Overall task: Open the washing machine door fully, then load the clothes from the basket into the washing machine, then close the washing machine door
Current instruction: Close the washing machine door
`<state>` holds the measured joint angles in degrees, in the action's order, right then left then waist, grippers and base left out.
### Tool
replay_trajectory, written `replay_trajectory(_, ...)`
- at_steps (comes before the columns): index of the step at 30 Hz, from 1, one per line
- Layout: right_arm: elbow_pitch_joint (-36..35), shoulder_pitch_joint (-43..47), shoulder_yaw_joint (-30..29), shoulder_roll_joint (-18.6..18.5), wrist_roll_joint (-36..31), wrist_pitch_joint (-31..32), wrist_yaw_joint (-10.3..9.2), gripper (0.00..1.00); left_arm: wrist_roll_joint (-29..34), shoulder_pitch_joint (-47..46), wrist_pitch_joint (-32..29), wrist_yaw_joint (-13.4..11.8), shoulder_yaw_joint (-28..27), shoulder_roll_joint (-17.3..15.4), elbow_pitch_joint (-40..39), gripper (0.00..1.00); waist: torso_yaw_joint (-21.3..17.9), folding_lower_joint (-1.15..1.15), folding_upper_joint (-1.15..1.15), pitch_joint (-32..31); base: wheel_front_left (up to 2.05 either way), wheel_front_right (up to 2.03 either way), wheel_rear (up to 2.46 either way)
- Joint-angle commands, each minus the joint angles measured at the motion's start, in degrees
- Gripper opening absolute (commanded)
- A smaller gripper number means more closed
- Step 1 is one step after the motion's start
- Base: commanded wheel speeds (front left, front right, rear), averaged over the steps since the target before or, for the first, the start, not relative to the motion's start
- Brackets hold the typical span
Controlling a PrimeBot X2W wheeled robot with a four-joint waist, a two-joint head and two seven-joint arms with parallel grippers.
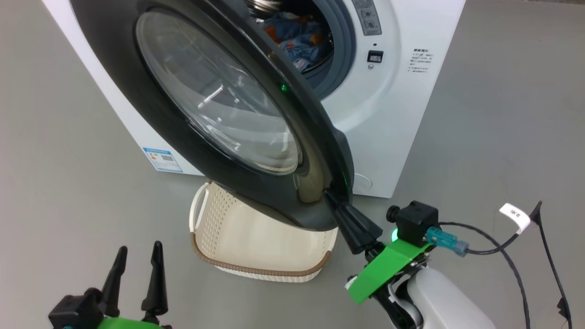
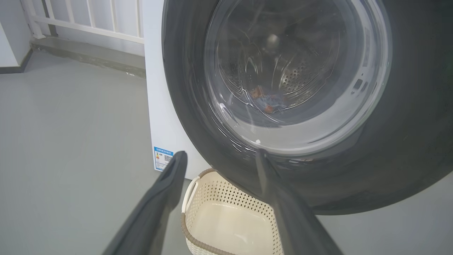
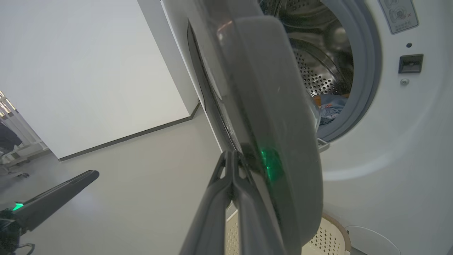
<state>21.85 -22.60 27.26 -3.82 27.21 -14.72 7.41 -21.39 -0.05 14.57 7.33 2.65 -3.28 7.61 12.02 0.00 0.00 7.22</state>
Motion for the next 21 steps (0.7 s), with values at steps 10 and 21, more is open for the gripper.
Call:
replay_trajectory(10,-1.73,-5.11,-4.73,-0.08,-2.38,-0.28,0.08,0.00,0.34,-4.12,0.43,0.15,-1.04,-0.11,-1.98,1.00,0.86,0.00,0.00,2.53,0.00,0.00,0.00)
replay_trajectory(21,-0.26,-13.27,-9.26,-3.14,-1.75,-0.28,0.08,0.00,-0.08,-7.87,0.43,0.15,1.15,0.19,-3.35,1.00,3.28,0.00,0.00,7.65,0.00,0.00,0.00)
